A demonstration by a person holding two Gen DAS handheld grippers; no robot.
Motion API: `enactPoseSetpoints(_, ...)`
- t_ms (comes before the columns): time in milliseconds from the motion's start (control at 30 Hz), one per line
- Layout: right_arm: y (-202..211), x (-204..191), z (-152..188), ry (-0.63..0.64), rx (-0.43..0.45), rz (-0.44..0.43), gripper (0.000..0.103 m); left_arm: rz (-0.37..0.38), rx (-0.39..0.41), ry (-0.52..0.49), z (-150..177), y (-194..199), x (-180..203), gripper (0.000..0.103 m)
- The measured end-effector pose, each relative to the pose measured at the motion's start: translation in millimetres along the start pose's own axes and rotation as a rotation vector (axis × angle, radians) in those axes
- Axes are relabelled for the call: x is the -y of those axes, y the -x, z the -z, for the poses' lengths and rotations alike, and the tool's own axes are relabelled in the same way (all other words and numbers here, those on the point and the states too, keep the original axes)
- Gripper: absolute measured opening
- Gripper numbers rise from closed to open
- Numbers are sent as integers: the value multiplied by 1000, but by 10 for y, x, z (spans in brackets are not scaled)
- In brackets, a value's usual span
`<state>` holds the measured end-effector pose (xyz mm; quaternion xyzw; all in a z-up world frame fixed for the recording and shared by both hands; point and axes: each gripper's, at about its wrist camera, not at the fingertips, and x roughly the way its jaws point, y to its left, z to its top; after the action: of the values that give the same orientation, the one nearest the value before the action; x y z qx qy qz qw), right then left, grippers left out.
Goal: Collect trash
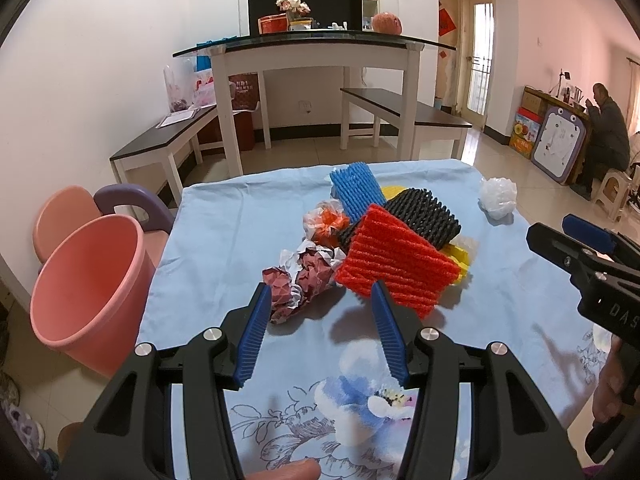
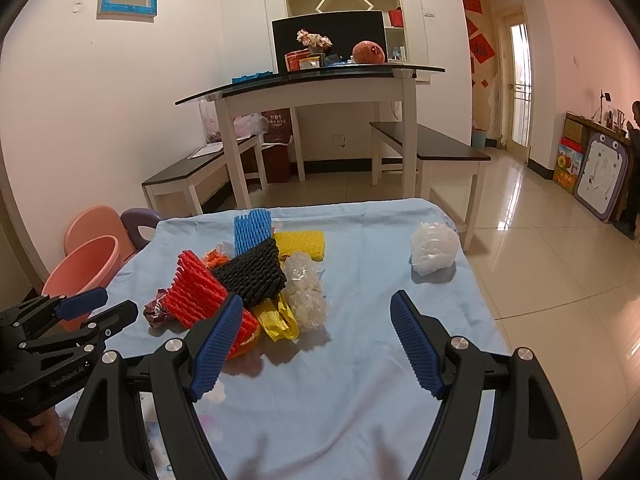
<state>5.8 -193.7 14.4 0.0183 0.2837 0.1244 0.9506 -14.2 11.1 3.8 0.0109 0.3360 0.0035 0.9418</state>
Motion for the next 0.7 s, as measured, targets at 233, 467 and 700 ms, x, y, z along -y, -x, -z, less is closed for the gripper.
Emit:
enactPoseSetpoints(233, -45, 25, 35, -6, -8, -10, 75, 64, 12, 2, 16, -7, -145, 52)
enactPoseSetpoints(467, -176, 41, 91, -14, -50, -55, 65, 88, -20, 28, 62, -53, -453, 52)
enactPoseSetpoints(700, -345, -23, 130, -11, -91, -142, 53, 85, -88, 44, 158, -229, -622, 52)
